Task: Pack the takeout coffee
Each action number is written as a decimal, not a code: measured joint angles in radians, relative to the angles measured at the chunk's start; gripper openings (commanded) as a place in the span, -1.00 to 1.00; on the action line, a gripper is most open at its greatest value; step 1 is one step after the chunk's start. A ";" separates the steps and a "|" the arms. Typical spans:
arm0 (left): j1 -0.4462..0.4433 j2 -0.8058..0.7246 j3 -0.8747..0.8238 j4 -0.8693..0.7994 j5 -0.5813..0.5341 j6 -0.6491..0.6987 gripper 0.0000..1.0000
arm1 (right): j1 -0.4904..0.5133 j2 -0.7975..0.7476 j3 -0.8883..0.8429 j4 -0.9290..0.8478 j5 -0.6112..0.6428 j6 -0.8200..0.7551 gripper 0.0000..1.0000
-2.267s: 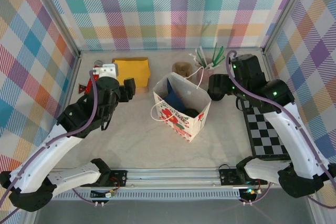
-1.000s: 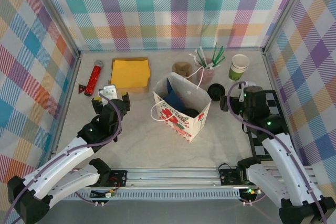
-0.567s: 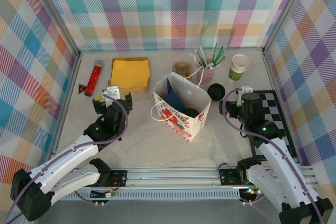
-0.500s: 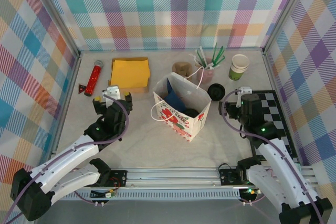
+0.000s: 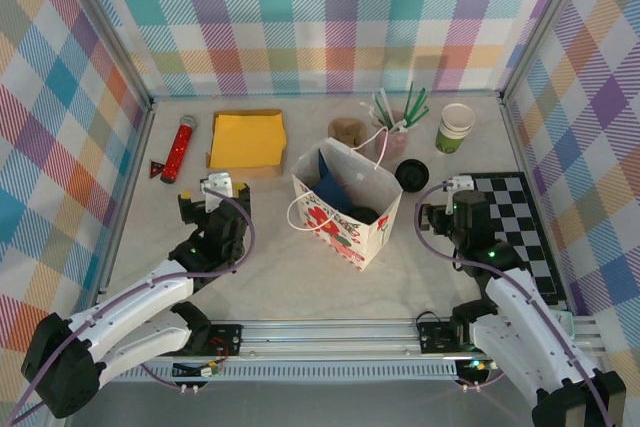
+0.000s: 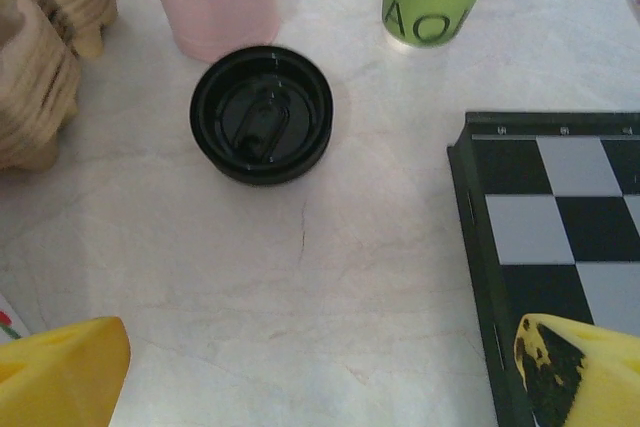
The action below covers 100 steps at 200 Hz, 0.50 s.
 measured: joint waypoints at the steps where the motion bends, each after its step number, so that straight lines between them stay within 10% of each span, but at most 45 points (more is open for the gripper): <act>1: 0.000 0.000 -0.002 0.004 -0.002 0.001 1.00 | 0.000 0.000 -0.001 0.001 0.001 0.000 0.98; 100: 0.012 0.003 -0.128 0.160 -0.021 0.098 1.00 | 0.000 0.007 -0.119 0.084 0.053 0.000 0.98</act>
